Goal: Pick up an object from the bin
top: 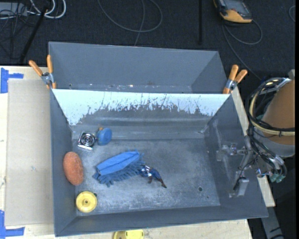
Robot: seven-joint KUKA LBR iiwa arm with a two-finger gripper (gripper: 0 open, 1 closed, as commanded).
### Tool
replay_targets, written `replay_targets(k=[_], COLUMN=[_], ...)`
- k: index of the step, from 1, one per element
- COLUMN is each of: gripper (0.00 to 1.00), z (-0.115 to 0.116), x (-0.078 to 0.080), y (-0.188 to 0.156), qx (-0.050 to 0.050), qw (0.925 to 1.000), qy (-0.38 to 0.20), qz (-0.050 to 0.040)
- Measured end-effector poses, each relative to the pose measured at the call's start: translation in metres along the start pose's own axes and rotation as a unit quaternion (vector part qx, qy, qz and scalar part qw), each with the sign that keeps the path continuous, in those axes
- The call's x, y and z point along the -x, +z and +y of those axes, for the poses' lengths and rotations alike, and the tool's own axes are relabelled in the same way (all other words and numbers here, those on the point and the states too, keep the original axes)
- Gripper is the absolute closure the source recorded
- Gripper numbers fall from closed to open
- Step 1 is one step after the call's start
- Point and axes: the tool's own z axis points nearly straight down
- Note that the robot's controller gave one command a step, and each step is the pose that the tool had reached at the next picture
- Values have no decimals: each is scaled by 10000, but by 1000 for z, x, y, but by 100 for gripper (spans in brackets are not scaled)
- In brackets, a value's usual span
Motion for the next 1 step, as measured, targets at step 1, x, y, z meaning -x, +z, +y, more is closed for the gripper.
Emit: replay_targets(k=[1], gripper=[0], z=[36], x=[40], y=[49], qx=[-9], qw=[9993], qy=[-376], qz=[-30])
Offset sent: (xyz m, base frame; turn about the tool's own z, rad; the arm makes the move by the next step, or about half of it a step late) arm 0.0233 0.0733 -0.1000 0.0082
